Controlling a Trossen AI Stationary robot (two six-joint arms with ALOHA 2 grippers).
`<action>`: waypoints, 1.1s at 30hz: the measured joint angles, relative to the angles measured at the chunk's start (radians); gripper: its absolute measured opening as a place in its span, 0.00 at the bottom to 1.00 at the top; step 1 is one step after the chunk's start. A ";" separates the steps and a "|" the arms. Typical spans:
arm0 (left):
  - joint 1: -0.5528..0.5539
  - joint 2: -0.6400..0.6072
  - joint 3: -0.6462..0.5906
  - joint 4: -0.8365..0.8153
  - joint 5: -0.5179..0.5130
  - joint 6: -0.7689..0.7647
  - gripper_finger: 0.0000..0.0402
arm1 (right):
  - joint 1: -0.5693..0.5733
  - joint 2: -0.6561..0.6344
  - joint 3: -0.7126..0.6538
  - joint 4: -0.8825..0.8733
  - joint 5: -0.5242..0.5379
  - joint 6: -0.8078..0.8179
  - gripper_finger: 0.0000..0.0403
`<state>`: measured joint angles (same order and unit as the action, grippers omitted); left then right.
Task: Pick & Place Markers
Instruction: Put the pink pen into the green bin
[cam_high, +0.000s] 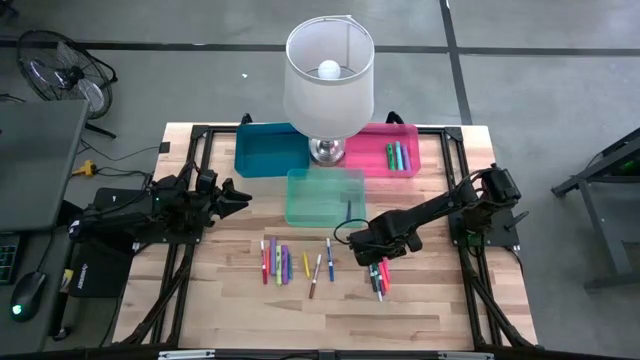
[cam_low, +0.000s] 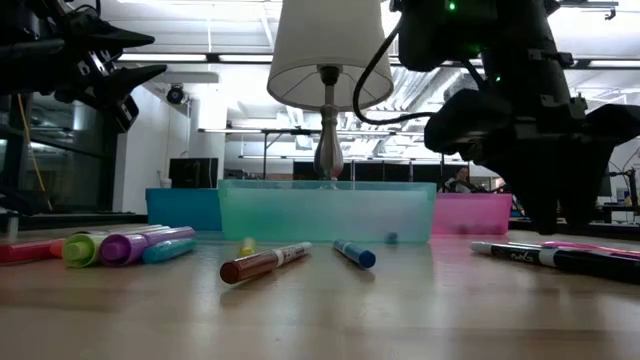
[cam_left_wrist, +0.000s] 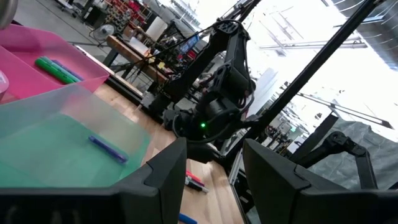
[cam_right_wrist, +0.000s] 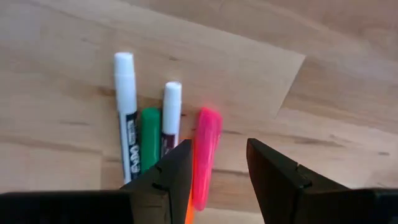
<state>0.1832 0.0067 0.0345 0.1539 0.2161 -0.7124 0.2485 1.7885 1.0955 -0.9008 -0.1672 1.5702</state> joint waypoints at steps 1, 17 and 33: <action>0.000 0.000 0.000 0.000 0.000 0.000 0.39 | 0.000 0.000 -0.002 0.003 0.001 0.000 0.35; 0.000 0.000 0.000 0.000 0.000 0.000 0.39 | 0.000 0.000 -0.066 0.074 0.011 0.019 0.34; 0.000 0.000 0.000 0.000 0.000 0.000 0.39 | 0.001 0.000 -0.065 0.102 0.003 0.072 0.24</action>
<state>0.1833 0.0067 0.0345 0.1536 0.2165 -0.7124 0.2493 1.7885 1.0306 -0.7991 -0.1640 1.6424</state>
